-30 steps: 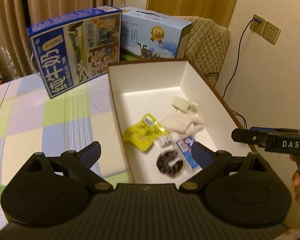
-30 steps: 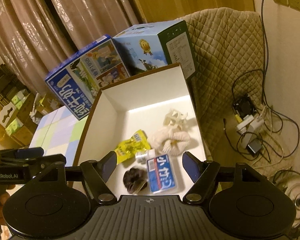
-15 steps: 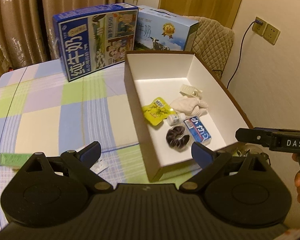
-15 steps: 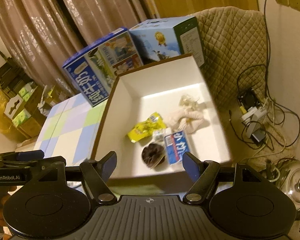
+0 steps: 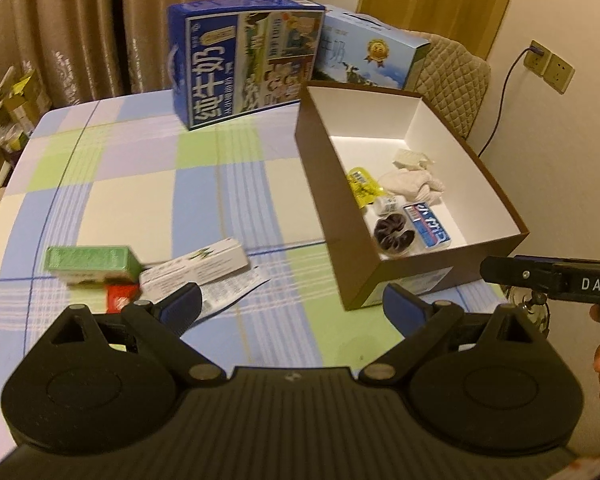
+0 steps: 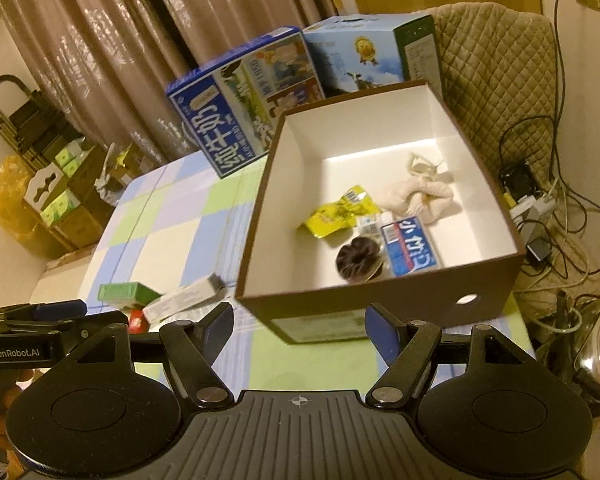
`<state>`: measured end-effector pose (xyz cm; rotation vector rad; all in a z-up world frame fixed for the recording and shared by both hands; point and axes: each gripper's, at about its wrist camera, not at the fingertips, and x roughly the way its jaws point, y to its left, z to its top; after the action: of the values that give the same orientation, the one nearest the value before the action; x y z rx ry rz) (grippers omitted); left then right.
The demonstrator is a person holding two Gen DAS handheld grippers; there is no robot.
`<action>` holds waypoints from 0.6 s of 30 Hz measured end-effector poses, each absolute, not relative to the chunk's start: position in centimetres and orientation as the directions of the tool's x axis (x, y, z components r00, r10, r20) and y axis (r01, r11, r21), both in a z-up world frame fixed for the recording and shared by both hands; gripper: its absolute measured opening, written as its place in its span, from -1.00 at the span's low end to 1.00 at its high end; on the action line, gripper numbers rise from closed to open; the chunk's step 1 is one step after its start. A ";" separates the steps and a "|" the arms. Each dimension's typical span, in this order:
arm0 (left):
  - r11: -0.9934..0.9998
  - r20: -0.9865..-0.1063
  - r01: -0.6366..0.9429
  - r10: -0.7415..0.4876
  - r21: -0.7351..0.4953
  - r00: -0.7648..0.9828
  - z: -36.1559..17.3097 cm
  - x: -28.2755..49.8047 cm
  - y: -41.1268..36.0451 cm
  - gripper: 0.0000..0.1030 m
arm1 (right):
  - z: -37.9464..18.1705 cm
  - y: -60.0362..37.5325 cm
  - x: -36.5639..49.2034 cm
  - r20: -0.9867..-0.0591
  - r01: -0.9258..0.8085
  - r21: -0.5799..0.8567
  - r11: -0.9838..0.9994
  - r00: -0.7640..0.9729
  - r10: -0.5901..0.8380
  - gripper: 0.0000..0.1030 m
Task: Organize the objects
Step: 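Withdraw both tools from the box toward the remaining table items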
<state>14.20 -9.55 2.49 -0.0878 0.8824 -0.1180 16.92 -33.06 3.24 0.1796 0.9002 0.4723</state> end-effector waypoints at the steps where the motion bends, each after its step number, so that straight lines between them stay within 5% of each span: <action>1: 0.990 -0.765 0.062 -0.136 -0.125 0.630 2.5 13.9 -9.1 0.85 | 3.2 -32.7 16.7 -0.711 -0.322 0.343 0.882 0.525 0.468 0.36; 18: 0.990 -0.807 -0.104 -0.016 -0.096 0.590 0.1 9.6 0.1 0.85 | 0.2 -24.9 14.4 -0.755 -0.406 0.331 0.852 0.427 0.497 0.36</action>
<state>9.57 0.07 0.13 -0.1380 0.9389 0.0518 14.40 -24.88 0.22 0.1033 0.9783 0.5652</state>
